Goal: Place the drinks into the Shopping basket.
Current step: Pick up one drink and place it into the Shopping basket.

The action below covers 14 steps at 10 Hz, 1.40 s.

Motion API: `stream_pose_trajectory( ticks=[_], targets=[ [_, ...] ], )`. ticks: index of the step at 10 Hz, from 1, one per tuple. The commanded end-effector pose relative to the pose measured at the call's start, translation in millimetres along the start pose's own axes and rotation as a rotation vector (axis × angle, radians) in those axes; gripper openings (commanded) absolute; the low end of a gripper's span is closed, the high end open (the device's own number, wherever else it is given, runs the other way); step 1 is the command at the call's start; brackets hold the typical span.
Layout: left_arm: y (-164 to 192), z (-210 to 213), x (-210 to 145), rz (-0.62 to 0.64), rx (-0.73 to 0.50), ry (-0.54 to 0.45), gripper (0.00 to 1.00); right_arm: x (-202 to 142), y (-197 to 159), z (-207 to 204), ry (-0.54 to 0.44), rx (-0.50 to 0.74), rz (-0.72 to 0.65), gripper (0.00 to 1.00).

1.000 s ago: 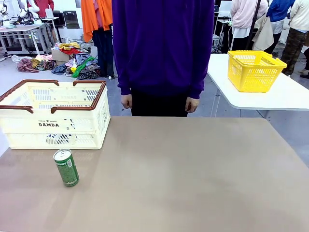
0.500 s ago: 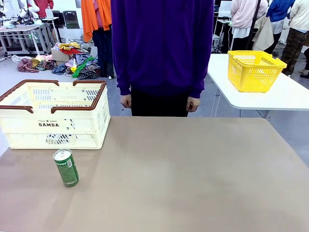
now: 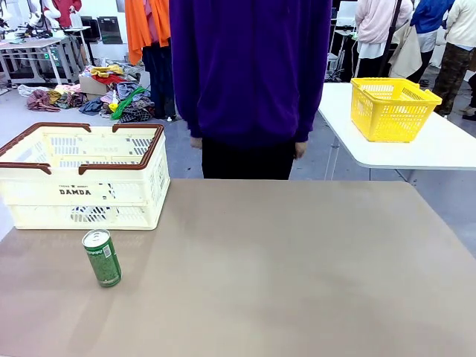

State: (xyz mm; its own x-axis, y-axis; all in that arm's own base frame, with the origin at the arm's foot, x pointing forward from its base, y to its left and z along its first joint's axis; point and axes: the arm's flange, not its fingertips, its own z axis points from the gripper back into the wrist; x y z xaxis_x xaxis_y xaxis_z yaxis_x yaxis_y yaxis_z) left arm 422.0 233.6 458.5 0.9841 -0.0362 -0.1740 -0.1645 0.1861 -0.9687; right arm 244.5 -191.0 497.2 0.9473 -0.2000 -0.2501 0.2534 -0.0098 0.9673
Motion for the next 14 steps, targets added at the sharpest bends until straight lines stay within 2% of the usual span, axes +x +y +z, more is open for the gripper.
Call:
stream_pose_trajectory(
  ticks=[1,3,5,7,8,9,12,14],
  targets=[
    [-3.8,0.9,-2.0,0.016,-0.004,0.005,1.0,-1.6,2.7,0.4,-0.001,0.005,0.009,1.0],
    [0.0,0.0,0.0,0.0,0.0,0.0,1.0,-1.6,2.7,0.4,-0.001,0.005,0.009,1.0],
    [-36.2,-33.7,-27.1,0.059,0.076,-0.057,1.0,-1.6,2.7,0.4,-0.001,0.005,0.009,1.0],
    [-88.8,-98.8,-65.4,0.041,0.275,-0.117,1.0,-1.6,2.7,0.4,-0.001,0.005,0.009,1.0],
    [-98.4,-123.4,-76.8,0.035,0.36,-0.106,1.0,-1.6,2.7,0.4,-0.001,0.005,0.009,1.0],
    [-102.9,-147.5,-87.1,0.013,0.433,-0.135,1.0,-1.6,2.7,0.4,-0.001,0.005,0.009,1.0],
    [-82.7,-206.7,-122.3,-0.011,0.745,-0.151,1.0,-1.6,2.7,0.4,-0.001,0.005,0.009,1.0],
    [-56.8,-238.7,-129.5,-0.126,0.986,-0.284,1.0,-1.6,2.7,0.4,-0.001,0.005,0.009,1.0]
  ],
)
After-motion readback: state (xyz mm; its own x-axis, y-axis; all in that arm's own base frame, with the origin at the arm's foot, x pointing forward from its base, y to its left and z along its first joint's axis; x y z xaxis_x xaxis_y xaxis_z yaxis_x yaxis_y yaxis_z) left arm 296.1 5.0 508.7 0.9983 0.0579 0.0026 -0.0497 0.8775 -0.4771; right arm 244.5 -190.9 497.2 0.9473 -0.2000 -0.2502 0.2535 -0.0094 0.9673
